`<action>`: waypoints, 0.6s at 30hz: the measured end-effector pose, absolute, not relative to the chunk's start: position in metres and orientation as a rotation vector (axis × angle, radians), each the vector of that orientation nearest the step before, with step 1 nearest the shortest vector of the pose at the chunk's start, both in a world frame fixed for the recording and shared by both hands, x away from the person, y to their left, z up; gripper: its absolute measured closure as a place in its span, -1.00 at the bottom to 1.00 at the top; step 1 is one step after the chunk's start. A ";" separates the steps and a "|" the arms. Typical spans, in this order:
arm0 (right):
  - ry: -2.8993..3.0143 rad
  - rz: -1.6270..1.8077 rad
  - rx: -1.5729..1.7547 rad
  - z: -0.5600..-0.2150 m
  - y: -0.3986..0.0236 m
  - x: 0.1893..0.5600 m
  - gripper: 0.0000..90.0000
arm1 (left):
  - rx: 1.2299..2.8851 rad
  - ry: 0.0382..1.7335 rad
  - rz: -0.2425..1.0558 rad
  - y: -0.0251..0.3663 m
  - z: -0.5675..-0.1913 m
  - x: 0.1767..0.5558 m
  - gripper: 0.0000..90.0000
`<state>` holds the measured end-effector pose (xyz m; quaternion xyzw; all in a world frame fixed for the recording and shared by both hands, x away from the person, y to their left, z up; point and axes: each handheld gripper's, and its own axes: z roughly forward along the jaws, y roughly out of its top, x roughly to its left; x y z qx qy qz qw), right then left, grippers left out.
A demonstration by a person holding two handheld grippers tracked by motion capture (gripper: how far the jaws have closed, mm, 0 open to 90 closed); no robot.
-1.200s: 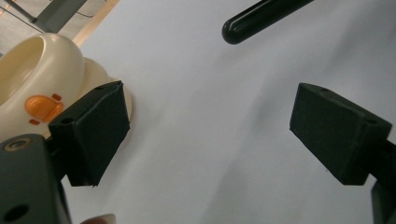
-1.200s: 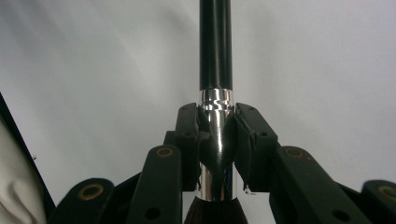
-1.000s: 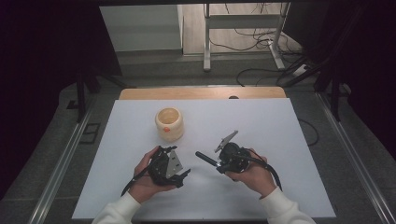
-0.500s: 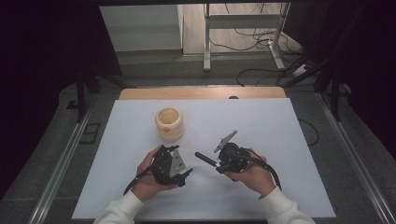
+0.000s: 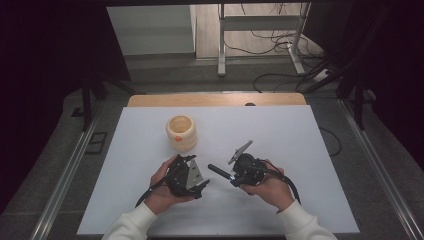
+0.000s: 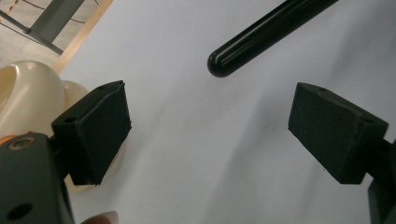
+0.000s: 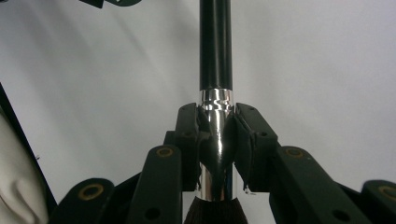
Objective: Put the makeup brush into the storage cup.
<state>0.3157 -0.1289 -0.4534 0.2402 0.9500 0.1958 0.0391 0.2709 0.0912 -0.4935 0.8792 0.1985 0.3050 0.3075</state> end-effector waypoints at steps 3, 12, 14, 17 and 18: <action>2.913 0.599 0.735 -0.453 -0.129 0.316 0.60 | 2.327 0.522 0.804 0.090 -0.494 0.271 -0.69; 2.915 0.598 0.733 -0.454 -0.129 0.316 0.60 | 2.335 0.487 0.811 0.084 -0.492 0.274 -0.69; 2.914 0.599 0.732 -0.454 -0.129 0.316 0.60 | 2.340 0.478 0.812 0.081 -0.493 0.275 -0.69; 2.914 0.598 0.728 -0.453 -0.129 0.315 0.60 | 2.346 0.465 0.811 0.078 -0.493 0.276 -0.69; 2.914 0.600 0.731 -0.453 -0.129 0.315 0.60 | 2.354 0.455 0.811 0.077 -0.492 0.276 -0.70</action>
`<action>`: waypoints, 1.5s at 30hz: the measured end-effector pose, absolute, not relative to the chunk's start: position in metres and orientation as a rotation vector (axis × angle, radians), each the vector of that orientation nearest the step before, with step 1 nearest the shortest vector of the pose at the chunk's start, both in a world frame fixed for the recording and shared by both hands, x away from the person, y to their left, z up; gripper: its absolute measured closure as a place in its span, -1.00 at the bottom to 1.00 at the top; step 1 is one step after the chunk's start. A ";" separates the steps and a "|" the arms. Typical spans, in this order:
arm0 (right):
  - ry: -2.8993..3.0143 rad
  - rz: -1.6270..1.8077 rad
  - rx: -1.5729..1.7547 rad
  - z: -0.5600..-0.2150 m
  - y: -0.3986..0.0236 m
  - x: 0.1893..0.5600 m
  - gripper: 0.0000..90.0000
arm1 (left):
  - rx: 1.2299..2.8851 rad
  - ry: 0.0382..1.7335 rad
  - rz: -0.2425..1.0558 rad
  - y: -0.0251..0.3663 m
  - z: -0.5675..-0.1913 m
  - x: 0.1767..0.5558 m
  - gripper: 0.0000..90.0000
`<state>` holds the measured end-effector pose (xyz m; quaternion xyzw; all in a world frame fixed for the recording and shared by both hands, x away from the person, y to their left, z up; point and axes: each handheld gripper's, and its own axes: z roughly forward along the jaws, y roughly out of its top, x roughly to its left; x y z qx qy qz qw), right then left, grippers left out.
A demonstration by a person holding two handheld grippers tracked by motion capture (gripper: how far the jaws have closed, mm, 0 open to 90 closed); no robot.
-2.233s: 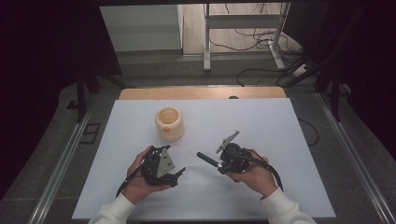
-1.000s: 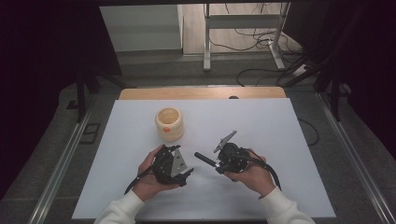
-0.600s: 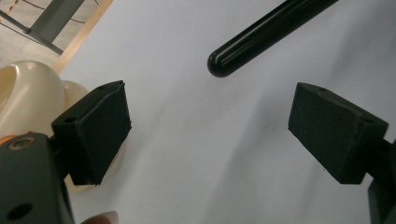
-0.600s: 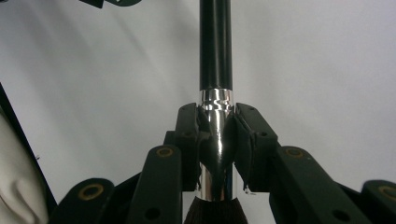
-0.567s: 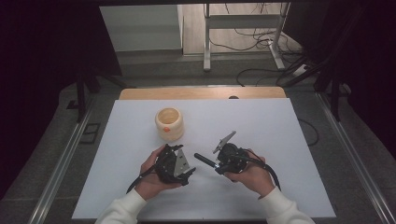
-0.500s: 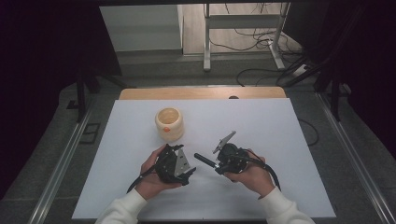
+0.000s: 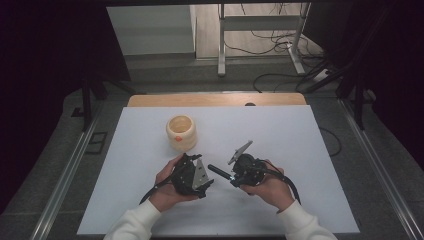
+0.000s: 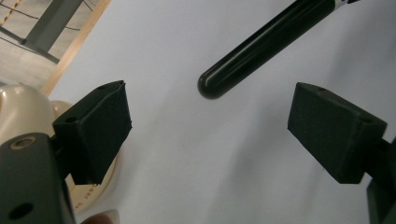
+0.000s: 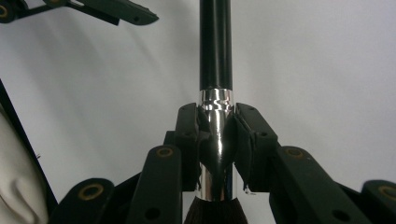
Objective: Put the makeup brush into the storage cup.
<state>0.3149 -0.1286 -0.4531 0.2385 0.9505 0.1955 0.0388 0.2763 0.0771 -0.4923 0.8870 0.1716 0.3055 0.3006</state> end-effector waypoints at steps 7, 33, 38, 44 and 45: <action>2.910 0.607 0.728 -0.451 -0.130 0.314 0.60 | 2.372 0.414 0.817 0.070 -0.490 0.280 -0.70; 2.919 0.603 0.717 -0.453 -0.129 0.314 0.60 | 2.413 0.272 0.862 0.049 -0.493 0.284 -0.46; 2.927 0.611 0.708 -0.454 -0.128 0.314 0.60 | 2.445 0.232 0.848 0.045 -0.498 0.283 -0.10; 2.929 0.636 0.707 -0.453 -0.128 0.314 0.60 | 2.436 0.211 0.860 0.042 -0.502 0.282 0.16; 2.929 0.638 0.707 -0.452 -0.128 0.314 0.60 | 2.441 0.197 0.857 0.042 -0.502 0.282 0.19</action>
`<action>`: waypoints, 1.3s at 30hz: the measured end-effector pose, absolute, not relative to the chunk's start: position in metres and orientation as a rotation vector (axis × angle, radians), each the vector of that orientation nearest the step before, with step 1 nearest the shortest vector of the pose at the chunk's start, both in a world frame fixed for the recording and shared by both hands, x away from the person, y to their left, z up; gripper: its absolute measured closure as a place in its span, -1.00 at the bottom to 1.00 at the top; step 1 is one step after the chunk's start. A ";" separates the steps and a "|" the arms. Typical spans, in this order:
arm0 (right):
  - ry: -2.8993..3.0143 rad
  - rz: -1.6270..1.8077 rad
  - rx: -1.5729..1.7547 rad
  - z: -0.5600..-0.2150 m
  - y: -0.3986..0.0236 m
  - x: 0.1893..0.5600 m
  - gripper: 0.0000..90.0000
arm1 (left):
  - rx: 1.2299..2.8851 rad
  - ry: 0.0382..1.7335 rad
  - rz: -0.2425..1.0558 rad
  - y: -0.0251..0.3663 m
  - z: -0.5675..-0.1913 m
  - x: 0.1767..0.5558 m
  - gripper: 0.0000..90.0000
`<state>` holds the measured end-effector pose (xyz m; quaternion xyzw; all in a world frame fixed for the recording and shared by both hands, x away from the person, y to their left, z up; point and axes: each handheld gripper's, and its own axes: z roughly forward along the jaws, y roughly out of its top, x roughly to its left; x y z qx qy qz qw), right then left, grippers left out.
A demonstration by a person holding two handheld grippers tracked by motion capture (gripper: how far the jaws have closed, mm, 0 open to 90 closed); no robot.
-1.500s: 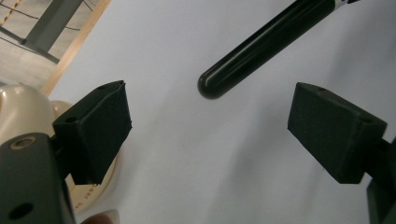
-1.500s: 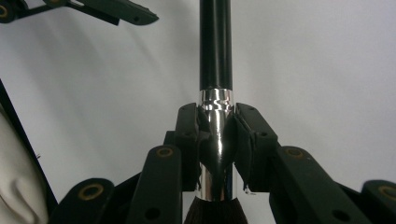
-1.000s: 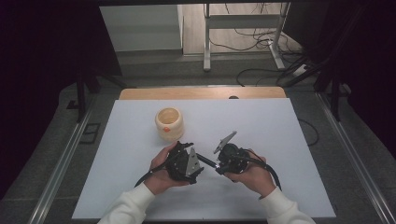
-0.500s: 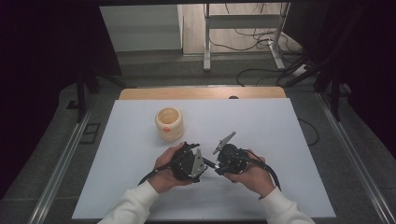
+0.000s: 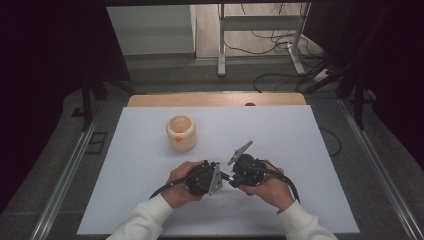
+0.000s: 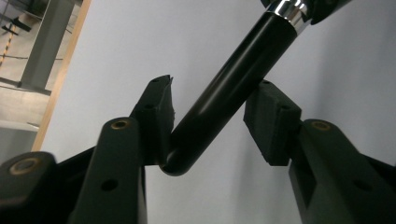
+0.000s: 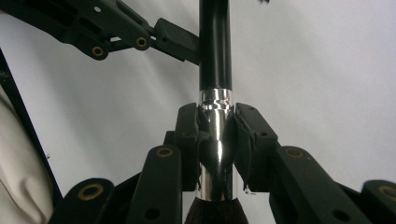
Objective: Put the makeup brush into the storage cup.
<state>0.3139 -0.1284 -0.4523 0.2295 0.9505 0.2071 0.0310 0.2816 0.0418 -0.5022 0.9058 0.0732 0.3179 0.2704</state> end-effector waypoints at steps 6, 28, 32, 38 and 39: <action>2.927 0.673 0.711 -0.451 -0.129 0.315 0.59 | 2.509 0.119 0.838 0.040 -0.505 0.281 0.43; 2.731 0.917 0.832 -0.431 -0.151 0.321 0.18 | 2.502 0.153 0.716 0.043 -0.503 0.281 0.64; 2.677 0.982 0.887 -0.425 -0.160 0.322 0.14 | 2.517 0.156 0.719 0.046 -0.501 0.282 0.64; 2.615 1.050 0.958 -0.419 -0.175 0.324 0.12 | 2.492 0.188 0.703 0.051 -0.498 0.284 0.64; 2.608 1.057 0.969 -0.419 -0.178 0.325 0.11 | 2.490 0.191 0.702 0.052 -0.498 0.284 0.64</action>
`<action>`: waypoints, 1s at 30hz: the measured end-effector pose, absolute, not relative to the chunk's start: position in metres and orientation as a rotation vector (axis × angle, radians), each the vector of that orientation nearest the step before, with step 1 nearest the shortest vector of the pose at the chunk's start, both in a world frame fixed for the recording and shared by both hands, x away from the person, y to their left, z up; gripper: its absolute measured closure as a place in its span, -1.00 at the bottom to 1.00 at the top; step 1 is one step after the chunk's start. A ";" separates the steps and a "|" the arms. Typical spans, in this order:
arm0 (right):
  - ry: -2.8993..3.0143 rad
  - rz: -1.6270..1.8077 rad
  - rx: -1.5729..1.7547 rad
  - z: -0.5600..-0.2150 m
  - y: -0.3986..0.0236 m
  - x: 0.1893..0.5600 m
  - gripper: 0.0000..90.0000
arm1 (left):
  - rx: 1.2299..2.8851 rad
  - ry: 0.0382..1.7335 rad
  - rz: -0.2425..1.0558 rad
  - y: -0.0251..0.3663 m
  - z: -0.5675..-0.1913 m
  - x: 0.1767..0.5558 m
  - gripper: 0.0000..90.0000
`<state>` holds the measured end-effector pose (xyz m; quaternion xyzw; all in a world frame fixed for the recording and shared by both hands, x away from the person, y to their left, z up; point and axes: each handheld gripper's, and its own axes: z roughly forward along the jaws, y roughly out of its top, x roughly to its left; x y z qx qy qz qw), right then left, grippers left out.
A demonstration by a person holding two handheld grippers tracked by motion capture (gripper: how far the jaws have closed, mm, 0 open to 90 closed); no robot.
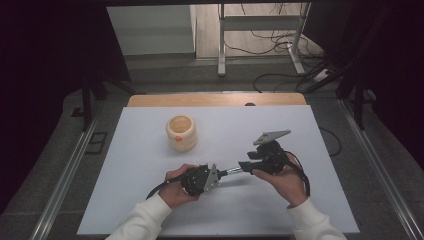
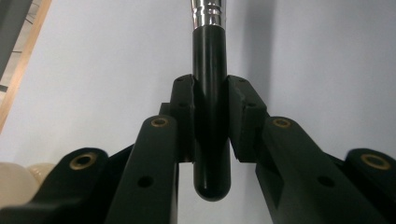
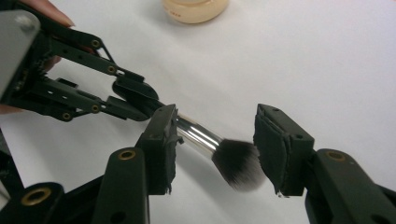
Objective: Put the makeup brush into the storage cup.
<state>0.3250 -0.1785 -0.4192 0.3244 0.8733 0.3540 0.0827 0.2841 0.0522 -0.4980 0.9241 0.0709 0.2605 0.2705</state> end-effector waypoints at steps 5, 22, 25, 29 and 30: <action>2.589 1.081 1.008 -0.423 -0.187 0.325 0.09 | 2.480 0.215 0.698 0.056 -0.496 0.285 0.65; 2.531 1.254 1.252 -0.462 -0.220 0.314 -0.39 | 2.407 0.337 0.691 0.072 -0.489 0.288 0.65; 2.539 1.244 1.247 -0.465 -0.219 0.314 -0.40 | 2.392 0.357 0.672 0.075 -0.487 0.290 0.65; 2.543 1.239 1.244 -0.468 -0.220 0.315 -0.40 | 2.370 0.382 0.659 0.080 -0.485 0.291 0.65; 2.539 1.238 1.245 -0.468 -0.220 0.315 -0.40 | 2.365 0.389 0.654 0.081 -0.485 0.292 0.65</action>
